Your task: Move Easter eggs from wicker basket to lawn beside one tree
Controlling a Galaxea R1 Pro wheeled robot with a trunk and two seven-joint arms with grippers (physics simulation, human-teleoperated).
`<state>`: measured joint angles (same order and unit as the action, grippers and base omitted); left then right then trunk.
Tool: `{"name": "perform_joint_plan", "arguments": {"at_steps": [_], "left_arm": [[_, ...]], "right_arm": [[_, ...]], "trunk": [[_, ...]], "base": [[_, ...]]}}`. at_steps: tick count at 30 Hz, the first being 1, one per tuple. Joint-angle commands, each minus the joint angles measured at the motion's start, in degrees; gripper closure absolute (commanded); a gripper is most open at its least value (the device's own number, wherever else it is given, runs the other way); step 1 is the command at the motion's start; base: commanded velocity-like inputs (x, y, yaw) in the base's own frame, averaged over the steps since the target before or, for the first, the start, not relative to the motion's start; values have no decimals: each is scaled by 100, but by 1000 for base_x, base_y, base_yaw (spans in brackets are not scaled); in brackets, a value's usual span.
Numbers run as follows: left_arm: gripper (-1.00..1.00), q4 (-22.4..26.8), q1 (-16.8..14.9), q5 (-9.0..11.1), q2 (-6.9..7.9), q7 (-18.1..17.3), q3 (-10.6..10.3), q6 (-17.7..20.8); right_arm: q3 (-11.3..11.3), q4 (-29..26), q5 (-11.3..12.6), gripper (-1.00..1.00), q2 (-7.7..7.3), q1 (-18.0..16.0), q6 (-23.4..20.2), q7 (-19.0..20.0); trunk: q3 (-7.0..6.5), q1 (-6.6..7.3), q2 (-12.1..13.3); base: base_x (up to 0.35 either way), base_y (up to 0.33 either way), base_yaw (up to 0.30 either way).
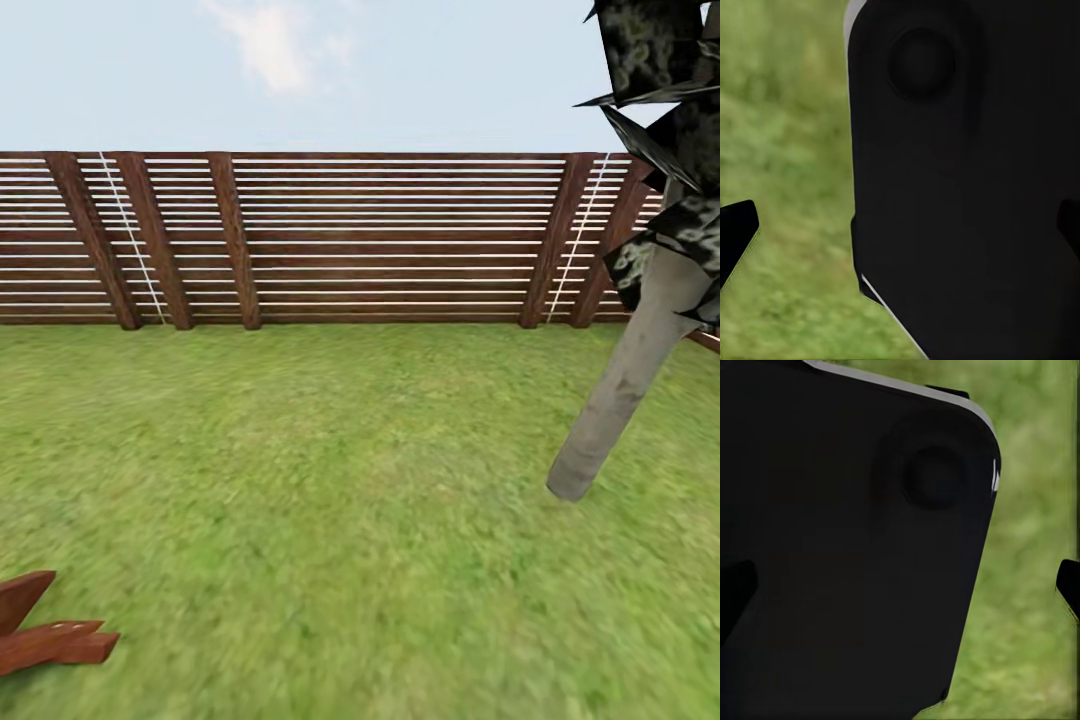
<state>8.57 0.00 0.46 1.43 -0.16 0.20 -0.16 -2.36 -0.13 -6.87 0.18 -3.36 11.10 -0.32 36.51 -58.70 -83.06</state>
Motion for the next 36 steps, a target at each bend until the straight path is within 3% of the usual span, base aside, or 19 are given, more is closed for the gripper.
{"name": "perform_joint_plan", "arguments": {"at_steps": [1,36], "left_arm": [[-100,5,0,1,1,-2,3,-2],[-100,5,0,3,4,-2,6,-2]], "right_arm": [[-19,4,-25,-100,0,-5,15,-3],[-19,4,-25,-100,0,-3,15,-3]], "trunk": [[4,-3,-2],[4,-3,-2]], "base": [[323,0,0],[322,0,0]]}}
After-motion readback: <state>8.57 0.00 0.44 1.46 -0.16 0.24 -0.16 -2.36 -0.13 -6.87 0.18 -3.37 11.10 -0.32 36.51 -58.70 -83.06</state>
